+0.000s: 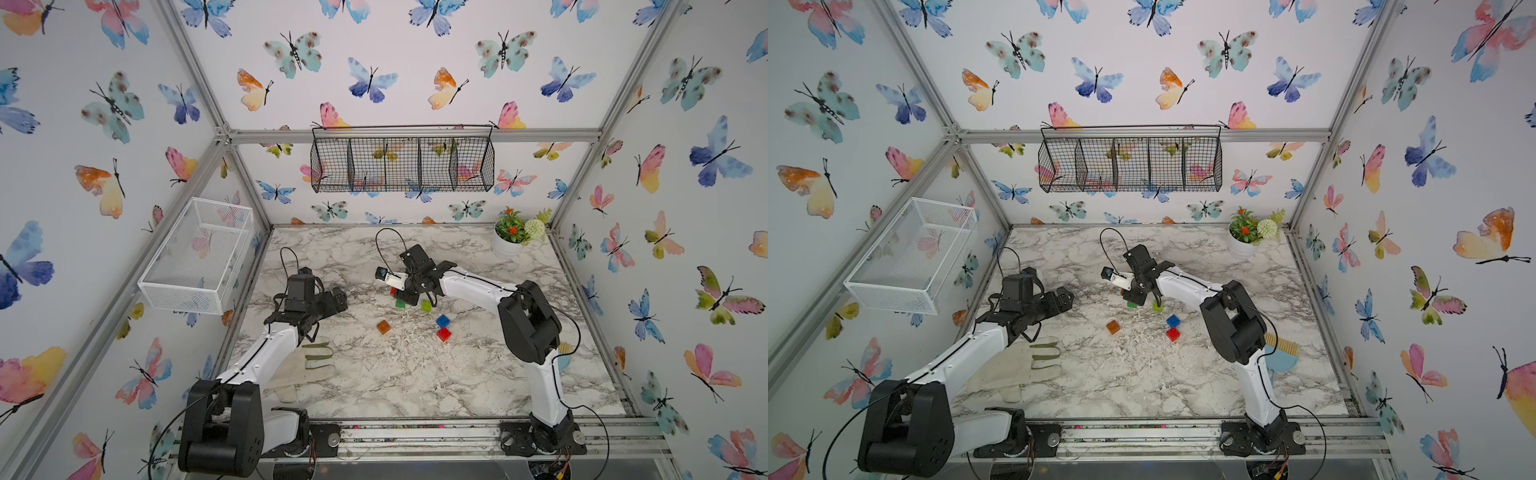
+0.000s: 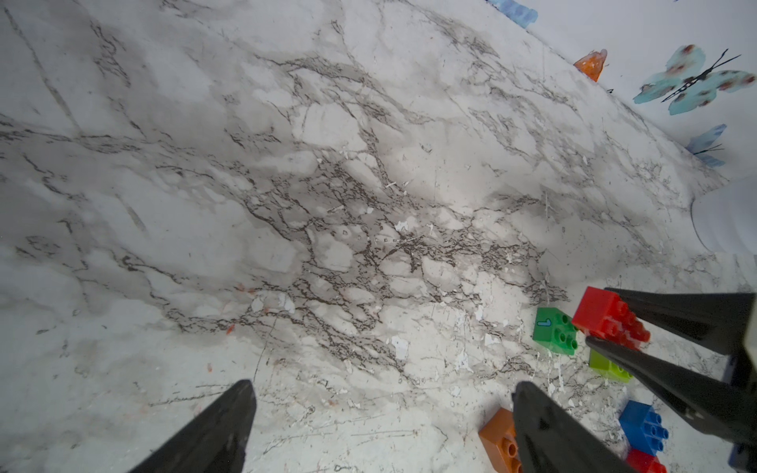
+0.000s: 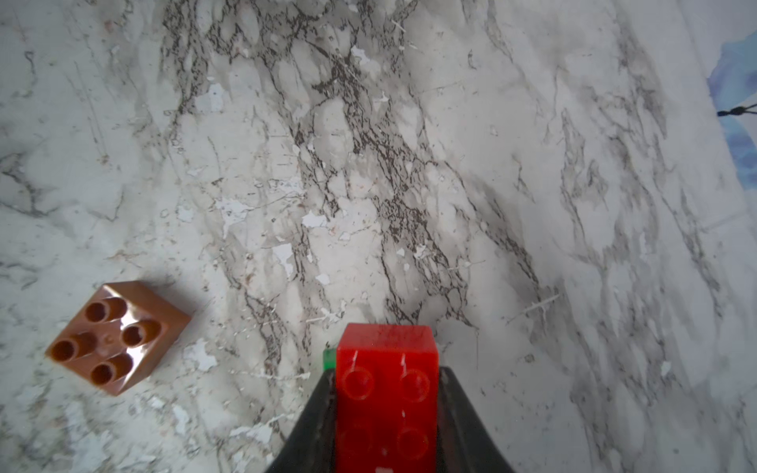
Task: Assemble the letter v with lego
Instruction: Assemble the lego brick with the lego brick.
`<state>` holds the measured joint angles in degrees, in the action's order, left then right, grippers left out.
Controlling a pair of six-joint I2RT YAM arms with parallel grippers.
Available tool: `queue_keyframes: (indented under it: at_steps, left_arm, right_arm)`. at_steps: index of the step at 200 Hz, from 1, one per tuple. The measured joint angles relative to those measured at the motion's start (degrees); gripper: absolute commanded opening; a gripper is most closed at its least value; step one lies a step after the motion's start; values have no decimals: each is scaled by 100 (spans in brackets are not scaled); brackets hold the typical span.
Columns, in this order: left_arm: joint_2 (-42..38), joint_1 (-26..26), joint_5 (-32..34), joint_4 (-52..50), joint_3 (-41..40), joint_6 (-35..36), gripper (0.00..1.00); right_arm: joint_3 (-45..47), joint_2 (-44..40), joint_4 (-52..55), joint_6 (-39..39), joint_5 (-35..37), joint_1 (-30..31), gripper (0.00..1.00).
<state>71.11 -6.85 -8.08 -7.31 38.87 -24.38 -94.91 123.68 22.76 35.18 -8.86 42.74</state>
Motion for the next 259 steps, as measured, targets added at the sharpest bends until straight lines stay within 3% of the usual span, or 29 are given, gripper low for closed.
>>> queue_keyframes:
  at_steps: [93,217,259]
  left_arm:
    - [-9,20,-15,94,-66,2,98]
    - [-2,37,-13,116,-96,13,98]
    - [22,37,-13,120,-96,15,98]
  right_arm:
    - [-960,479,1084,313,-444,-42,2]
    - [-990,621,1322,433,-330,-46,2]
    - [-1394,758,1661,505,-334,-85,2]
